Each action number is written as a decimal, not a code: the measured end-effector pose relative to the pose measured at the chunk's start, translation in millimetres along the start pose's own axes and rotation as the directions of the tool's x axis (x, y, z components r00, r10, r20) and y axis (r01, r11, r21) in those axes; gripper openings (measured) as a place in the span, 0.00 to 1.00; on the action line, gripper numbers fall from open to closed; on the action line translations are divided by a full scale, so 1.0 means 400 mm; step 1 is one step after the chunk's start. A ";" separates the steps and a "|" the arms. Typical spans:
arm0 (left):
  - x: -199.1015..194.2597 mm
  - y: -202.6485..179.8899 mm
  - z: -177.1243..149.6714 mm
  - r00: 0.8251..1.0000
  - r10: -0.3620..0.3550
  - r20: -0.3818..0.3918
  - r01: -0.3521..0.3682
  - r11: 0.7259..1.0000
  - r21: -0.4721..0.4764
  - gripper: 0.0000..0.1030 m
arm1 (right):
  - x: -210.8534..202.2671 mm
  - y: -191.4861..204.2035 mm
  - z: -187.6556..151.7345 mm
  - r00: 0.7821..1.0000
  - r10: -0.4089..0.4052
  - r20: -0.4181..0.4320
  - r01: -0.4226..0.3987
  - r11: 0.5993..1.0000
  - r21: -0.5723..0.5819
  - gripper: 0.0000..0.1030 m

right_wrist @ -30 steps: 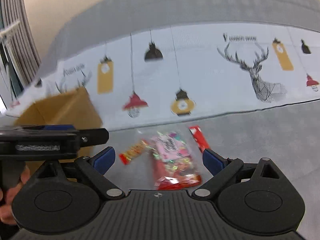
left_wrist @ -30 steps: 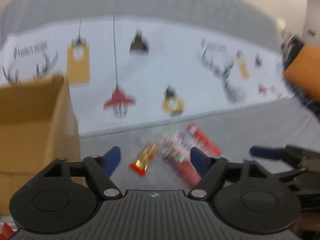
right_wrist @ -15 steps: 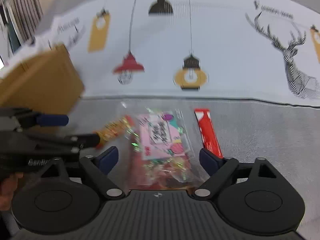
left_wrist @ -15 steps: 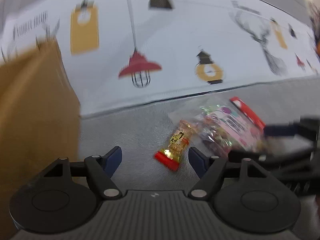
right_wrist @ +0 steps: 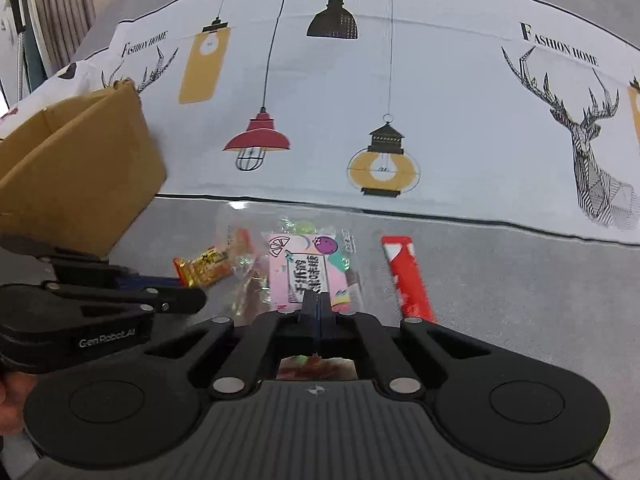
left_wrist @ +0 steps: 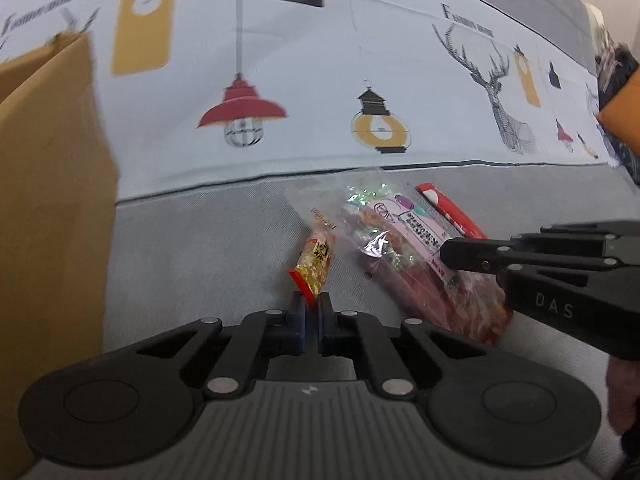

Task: Organize snacks
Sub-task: 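Grasp the gold candy with the left tool while the right grasps the pink-labelled candy bag, then carry the gold candy and pink candy bag over the box with both tools, then open both tools to drop the candies into the box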

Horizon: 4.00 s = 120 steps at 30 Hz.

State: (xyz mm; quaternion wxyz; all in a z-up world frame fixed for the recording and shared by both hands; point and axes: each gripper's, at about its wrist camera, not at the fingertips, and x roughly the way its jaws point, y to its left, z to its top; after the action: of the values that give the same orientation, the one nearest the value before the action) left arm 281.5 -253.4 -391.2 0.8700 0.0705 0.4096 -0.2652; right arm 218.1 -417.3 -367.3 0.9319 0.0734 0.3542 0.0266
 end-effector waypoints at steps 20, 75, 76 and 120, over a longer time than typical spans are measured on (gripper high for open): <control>0.007 0.000 -0.001 0.998 0.025 0.049 -0.023 0.999 -0.033 0.00 | 0.031 0.069 0.003 0.999 -0.040 0.035 0.044 0.992 -0.116 0.32; -0.416 0.019 -0.039 0.989 -0.032 0.142 0.047 0.993 -0.107 0.18 | -0.303 0.138 -0.029 0.991 -0.050 0.126 0.041 0.996 0.073 0.31; -0.449 0.037 -0.028 0.987 -0.024 0.162 0.043 0.992 -0.118 0.18 | -0.323 0.166 -0.016 0.989 -0.039 0.143 0.029 0.997 0.073 0.31; -0.621 0.614 -0.123 0.979 0.147 0.139 -0.082 0.916 -0.393 0.87 | -0.139 0.823 0.093 0.981 0.192 -0.006 -0.192 0.979 -0.062 0.67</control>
State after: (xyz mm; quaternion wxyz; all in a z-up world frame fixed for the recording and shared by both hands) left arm 245.7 72.1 -260.3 0.9119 -0.1001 0.3752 -0.1329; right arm 201.9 -102.3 -252.2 0.9269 0.0781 0.3443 0.1274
